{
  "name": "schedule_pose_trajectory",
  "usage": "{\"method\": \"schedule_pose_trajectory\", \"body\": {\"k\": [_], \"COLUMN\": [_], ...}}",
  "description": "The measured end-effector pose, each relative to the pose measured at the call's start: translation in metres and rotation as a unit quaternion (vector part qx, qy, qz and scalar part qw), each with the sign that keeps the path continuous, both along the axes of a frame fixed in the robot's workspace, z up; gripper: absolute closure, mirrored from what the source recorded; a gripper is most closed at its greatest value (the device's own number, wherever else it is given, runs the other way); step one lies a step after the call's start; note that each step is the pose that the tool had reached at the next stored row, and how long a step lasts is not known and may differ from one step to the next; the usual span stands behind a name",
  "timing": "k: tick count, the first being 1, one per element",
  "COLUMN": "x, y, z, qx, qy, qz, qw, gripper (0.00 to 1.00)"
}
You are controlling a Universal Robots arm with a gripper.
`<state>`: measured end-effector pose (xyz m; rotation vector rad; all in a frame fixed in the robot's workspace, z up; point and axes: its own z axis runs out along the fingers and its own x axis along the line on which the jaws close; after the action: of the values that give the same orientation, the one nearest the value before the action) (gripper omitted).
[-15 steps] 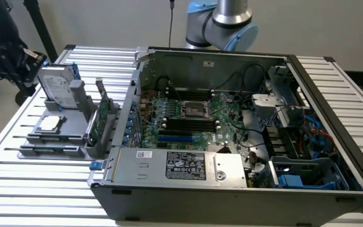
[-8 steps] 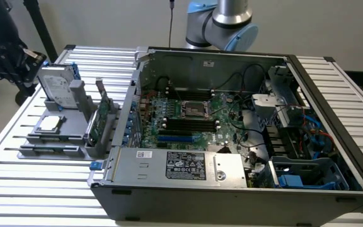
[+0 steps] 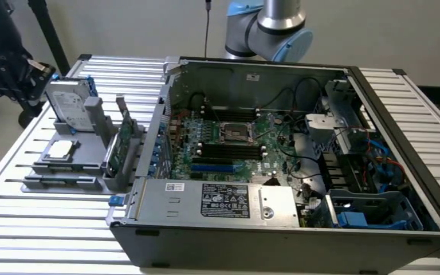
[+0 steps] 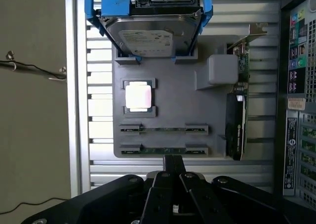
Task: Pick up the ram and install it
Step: 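Pick up the ram and move it above insertion slot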
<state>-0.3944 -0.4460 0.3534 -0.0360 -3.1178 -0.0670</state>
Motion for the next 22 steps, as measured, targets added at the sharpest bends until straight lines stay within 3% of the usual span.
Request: {"method": "schedule_pose_trajectory", "body": {"k": [6,11,17,22], "x": [0.0000,0.0000,0.0000,0.0000], "y": [-0.0002,-0.0002,-0.0002,-0.0003], "z": [-0.0018,-0.0038,-0.0061,-0.0081], "qx": [-0.0002,-0.0002,-0.0003,-0.0004], "qy": [0.0016,0.0025,0.0033,0.0036], "qz": [0.047,0.092,0.146,0.192], "qw": [0.9989,0.9957,0.9892,0.9814], "gripper": [0.89,0.89,0.89,0.89]}}
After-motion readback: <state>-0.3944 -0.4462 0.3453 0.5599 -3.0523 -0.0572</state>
